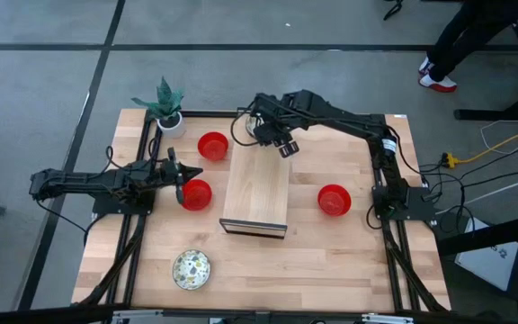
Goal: Pick & Place Mini bowls
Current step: Stack the right white patterned bowl on top of the white patterned bowl on the shelf
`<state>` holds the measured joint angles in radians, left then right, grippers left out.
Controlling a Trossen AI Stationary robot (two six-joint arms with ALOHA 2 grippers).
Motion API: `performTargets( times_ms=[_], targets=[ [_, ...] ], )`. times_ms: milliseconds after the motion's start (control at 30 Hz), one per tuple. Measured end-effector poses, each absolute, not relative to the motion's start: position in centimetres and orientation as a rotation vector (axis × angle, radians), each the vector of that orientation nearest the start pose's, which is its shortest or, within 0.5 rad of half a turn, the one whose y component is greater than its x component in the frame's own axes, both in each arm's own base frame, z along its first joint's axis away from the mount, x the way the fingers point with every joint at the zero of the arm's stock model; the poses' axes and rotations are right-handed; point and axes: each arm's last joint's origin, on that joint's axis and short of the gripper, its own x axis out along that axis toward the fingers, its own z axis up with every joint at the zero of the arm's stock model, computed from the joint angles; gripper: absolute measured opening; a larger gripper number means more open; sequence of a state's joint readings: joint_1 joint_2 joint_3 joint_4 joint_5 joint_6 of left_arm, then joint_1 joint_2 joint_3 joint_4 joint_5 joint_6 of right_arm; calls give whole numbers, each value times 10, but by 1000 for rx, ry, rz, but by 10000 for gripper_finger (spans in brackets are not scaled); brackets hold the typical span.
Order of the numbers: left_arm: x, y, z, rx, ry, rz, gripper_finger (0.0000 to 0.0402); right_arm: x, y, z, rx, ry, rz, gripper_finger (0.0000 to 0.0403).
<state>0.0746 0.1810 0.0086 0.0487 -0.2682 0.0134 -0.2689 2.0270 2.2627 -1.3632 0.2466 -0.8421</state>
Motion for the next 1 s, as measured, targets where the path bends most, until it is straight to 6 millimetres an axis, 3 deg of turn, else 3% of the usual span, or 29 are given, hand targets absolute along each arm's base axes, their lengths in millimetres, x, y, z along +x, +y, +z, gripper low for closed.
performTargets(
  times_ms=[700, 1000],
  targets=[
    [106, 16, 156, 25, 126, 342, 4, 379, -89, 380, -743, 1276, -12, 174],
    [106, 16, 156, 25, 126, 342, 4, 358, -73, 397, -672, 1297, -76, 109]
  ],
)
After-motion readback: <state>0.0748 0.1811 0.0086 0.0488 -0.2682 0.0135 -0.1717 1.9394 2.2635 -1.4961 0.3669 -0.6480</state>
